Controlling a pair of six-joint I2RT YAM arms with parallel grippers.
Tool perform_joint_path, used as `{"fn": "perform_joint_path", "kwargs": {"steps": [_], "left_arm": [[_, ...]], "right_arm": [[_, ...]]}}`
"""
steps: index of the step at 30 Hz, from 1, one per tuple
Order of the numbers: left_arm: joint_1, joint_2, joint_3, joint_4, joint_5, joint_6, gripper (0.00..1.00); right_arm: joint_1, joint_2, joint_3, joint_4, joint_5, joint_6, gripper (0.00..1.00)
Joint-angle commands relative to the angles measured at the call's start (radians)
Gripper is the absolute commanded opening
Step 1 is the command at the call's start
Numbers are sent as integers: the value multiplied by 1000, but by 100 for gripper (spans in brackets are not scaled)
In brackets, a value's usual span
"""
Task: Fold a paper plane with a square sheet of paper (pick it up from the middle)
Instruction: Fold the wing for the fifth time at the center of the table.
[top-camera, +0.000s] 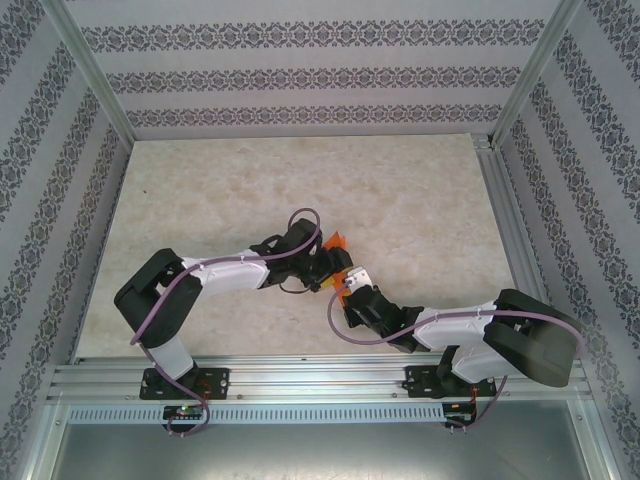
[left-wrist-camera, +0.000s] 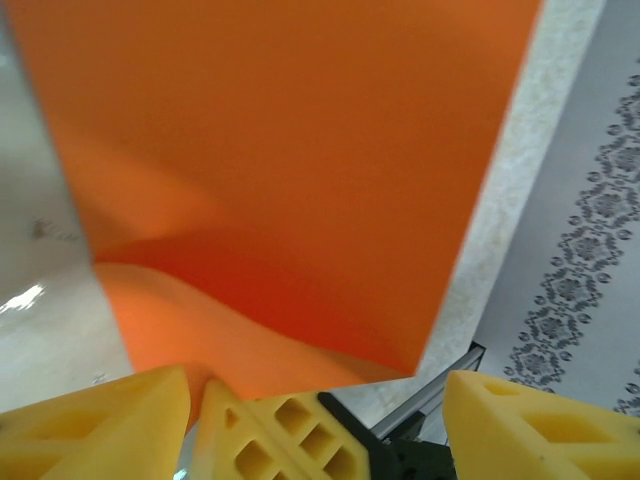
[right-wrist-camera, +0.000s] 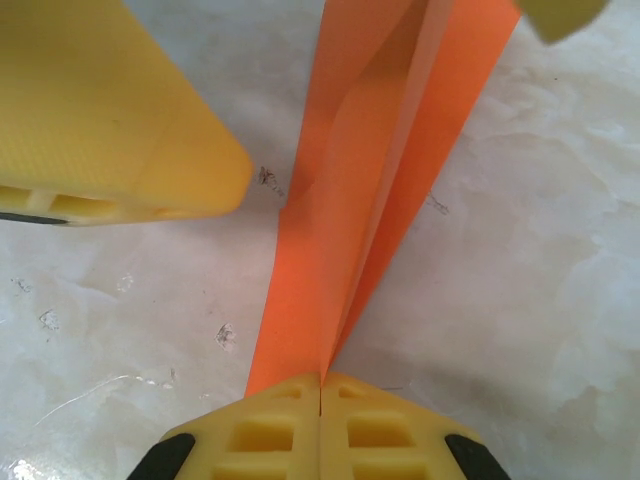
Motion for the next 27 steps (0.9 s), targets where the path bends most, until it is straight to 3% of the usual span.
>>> {"fn": "perform_joint_path", "kwargs": {"steps": [1, 19, 27], "left_arm": [[10, 8, 76, -141, 0, 28, 68], [10, 100, 216, -362, 10, 85, 56], [9, 133, 233, -372, 19, 97, 44]], "right_arm": [[10, 1, 23, -8, 30, -19, 6], [29, 24, 49, -26, 57, -37, 6], [33, 28, 52, -35, 64, -37, 6]]}}
